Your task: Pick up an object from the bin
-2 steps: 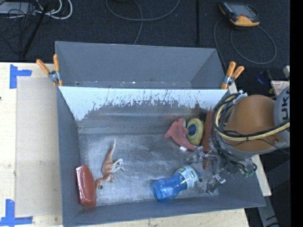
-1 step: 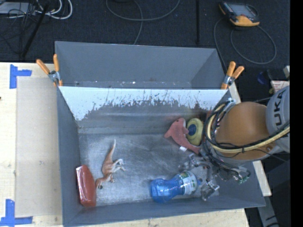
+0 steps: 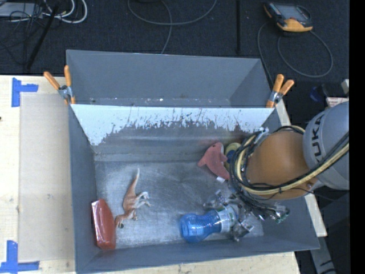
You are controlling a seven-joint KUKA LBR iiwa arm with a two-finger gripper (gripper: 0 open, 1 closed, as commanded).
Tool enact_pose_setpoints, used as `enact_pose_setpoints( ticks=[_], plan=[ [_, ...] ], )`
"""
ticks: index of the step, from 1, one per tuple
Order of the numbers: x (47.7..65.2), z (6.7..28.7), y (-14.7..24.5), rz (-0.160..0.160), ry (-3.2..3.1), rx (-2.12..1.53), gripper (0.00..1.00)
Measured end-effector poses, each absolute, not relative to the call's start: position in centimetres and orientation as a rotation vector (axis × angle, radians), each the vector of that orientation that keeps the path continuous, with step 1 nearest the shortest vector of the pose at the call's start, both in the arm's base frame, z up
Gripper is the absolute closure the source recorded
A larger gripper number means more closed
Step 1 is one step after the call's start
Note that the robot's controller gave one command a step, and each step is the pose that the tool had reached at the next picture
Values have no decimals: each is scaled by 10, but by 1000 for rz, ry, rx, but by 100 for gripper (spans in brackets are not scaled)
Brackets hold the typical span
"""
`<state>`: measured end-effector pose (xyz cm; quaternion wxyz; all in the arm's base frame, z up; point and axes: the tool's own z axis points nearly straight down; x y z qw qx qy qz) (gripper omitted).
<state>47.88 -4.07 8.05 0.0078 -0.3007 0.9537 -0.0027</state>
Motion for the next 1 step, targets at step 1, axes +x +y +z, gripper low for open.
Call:
enact_pose_setpoints(
  ticks=[1],
  plan=[
    [482,77,-30,-20,2955,-1003,100]
  ],
)
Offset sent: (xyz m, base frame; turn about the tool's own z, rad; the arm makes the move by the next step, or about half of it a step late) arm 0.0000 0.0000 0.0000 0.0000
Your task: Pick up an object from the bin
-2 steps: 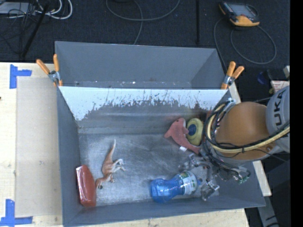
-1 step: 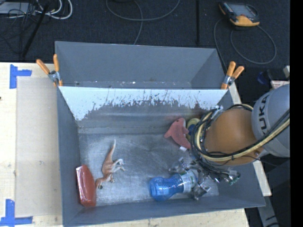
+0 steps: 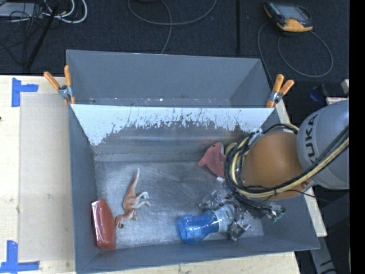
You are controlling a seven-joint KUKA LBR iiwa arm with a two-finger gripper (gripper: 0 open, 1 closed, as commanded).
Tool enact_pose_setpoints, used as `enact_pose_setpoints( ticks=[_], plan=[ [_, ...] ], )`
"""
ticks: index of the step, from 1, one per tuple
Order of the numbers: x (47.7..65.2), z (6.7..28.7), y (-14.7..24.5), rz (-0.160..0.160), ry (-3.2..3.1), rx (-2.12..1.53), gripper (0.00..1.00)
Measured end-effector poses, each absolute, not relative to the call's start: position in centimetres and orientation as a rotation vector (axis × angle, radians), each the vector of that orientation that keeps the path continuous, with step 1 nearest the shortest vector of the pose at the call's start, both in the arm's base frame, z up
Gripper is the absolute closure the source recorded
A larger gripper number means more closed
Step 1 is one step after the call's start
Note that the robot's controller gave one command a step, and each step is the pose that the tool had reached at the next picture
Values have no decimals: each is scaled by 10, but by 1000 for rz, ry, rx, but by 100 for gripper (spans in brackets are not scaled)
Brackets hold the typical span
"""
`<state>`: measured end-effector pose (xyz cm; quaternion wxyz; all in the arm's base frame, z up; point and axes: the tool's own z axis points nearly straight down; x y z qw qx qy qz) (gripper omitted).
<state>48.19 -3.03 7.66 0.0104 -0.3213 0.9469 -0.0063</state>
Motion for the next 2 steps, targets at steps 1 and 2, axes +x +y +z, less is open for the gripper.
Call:
enact_pose_setpoints(
  ticks=[1,2],
  plan=[
    [482,77,-30,-20,2955,-1003,100],
    [481,79,-30,-16,2958,-1005,100]
  ],
)
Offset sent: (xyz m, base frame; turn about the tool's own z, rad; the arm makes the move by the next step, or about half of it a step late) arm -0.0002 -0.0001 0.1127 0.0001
